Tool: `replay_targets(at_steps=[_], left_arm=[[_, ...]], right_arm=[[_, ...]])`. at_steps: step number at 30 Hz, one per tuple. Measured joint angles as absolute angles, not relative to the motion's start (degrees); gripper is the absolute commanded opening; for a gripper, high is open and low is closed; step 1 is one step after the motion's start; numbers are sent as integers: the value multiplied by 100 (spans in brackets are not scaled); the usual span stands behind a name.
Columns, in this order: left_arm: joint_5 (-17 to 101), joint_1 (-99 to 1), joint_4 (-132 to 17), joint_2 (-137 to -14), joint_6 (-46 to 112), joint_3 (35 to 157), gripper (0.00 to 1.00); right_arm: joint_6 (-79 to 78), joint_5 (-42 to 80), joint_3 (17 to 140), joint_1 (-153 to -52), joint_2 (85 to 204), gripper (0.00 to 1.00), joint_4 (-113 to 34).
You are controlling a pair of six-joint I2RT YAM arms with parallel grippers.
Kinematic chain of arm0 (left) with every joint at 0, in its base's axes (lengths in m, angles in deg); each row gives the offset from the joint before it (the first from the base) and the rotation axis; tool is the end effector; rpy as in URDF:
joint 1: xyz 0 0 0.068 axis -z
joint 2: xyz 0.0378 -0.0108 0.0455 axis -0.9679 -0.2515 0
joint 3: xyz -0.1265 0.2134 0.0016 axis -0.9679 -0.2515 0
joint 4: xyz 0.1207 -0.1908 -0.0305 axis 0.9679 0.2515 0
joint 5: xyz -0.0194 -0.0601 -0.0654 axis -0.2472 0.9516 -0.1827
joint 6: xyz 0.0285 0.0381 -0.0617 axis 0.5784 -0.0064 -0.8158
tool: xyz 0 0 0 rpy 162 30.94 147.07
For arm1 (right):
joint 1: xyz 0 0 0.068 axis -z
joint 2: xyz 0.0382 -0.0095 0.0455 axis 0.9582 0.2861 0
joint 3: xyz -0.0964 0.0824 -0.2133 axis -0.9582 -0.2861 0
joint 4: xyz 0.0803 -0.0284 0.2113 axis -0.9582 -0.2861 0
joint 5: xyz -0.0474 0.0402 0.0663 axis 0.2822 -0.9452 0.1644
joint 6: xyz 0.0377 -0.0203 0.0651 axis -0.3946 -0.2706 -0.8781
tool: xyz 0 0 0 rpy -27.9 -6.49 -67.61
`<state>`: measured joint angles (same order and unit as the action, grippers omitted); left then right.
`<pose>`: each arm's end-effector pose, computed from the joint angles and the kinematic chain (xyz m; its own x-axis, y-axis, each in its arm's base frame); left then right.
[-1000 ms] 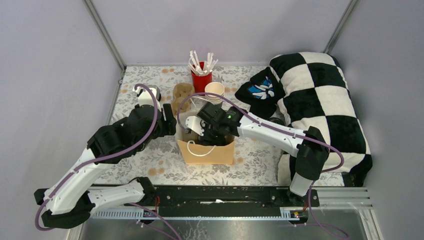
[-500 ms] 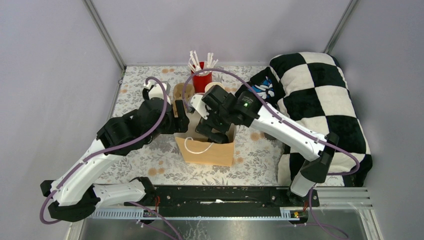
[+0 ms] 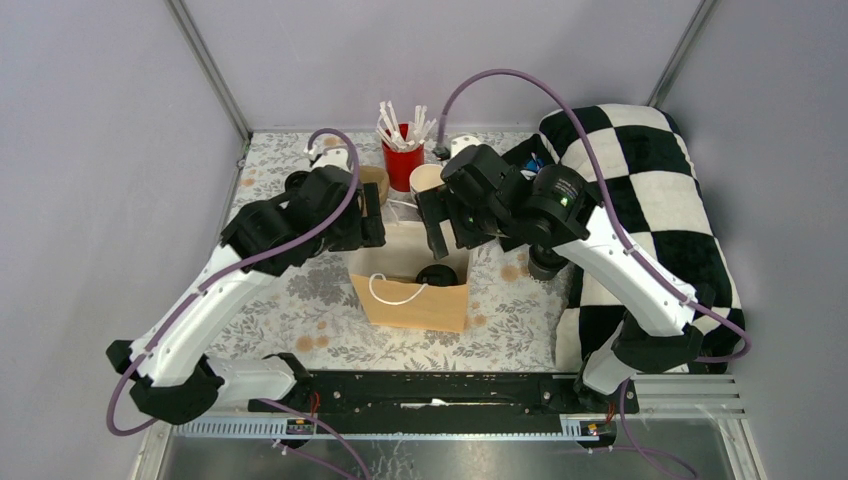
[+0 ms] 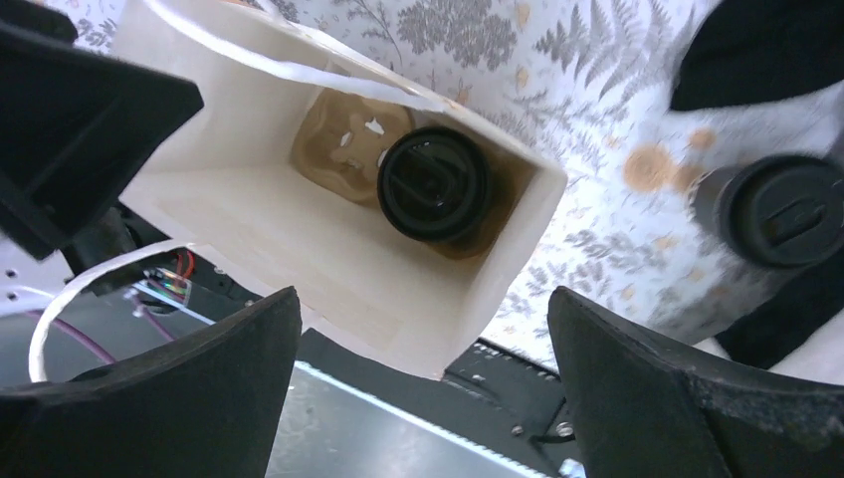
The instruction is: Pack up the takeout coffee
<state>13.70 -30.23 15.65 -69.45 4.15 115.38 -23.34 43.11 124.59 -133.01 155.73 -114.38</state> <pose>0.1562 -0.1246 0.3672 -0.7343 -0.1192 -0.6683 0.0433 0.9742 -0.2214 0.1561 0.2300 0.4073 -0.6797 -0.2159 -0.7010 -0.4551 0.8736 0.1723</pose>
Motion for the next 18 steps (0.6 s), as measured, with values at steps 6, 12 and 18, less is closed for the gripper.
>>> replay_targets(at_steps=[6,12,18], left_arm=[[2159,-3090,1700,-7060,382,11485,81],[2900,-3136,1633,-6901,198,11057,78],[3921,-3147,1088,-6260,-119,10189,78]], right_arm=[[-3325,3937,11026,-12967,15358,99,-11073],[-3318,3793,10803,-12687,15583,100,-10629],[-2783,3377,11312,-12440,16115,100,-10034]])
